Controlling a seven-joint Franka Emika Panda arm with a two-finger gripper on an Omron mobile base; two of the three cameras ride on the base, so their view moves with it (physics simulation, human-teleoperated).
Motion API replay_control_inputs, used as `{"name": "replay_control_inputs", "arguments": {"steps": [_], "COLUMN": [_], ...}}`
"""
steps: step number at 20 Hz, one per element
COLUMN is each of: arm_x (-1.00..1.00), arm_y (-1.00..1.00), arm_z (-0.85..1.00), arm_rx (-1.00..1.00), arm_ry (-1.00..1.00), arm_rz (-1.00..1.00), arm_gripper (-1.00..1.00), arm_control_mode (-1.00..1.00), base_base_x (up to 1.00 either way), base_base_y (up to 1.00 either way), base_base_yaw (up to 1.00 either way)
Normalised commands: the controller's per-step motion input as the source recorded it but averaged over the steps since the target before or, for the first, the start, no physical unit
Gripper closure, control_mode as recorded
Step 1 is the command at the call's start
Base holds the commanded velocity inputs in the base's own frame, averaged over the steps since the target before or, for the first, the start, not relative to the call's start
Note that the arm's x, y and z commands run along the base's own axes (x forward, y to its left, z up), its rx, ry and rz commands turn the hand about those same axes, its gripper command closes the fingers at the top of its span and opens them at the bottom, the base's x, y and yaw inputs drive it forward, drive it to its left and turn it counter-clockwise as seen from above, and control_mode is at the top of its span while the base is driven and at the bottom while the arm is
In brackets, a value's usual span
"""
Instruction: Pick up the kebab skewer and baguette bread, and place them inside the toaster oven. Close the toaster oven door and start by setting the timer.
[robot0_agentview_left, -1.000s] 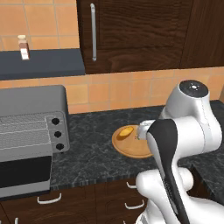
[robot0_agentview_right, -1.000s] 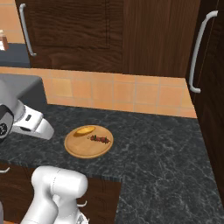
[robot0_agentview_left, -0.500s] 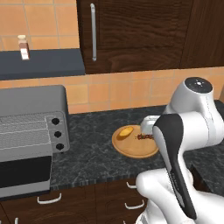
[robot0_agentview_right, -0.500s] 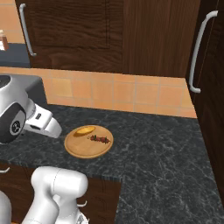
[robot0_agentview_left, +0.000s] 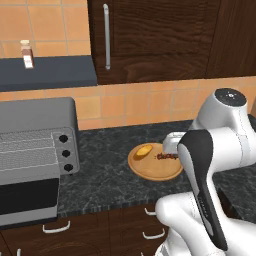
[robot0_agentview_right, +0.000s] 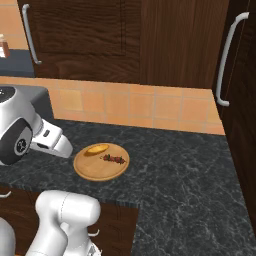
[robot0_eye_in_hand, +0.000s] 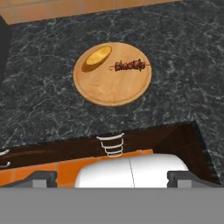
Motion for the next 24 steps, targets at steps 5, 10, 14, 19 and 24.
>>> {"name": "replay_control_inputs", "arguments": {"steps": [5, 10, 14, 19, 24], "arm_x": [0.00, 0.00, 0.00, 0.00, 0.00], "arm_y": [0.00, 0.00, 0.00, 0.00, 0.00], "arm_z": [0.00, 0.00, 0.00, 0.00, 0.00], "arm_rx": [0.00, 0.00, 0.00, 0.00, 0.00], "arm_ry": [0.00, 0.00, 0.00, 0.00, 0.00], "arm_rz": [0.00, 0.00, 0.00, 0.00, 0.00], "arm_gripper": [-1.00, -1.00, -1.00, -1.00, -1.00], "arm_control_mode": [1.00, 1.00, 1.00, 1.00, 1.00], "base_base_x": [-0.12, -0.21, 0.55, 0.66, 0.32], "base_base_y": [0.07, 0.98, 0.79, 0.12, -0.02], "base_base_yaw": [0.00, 0.05, 0.00, 0.00, 0.00]}}
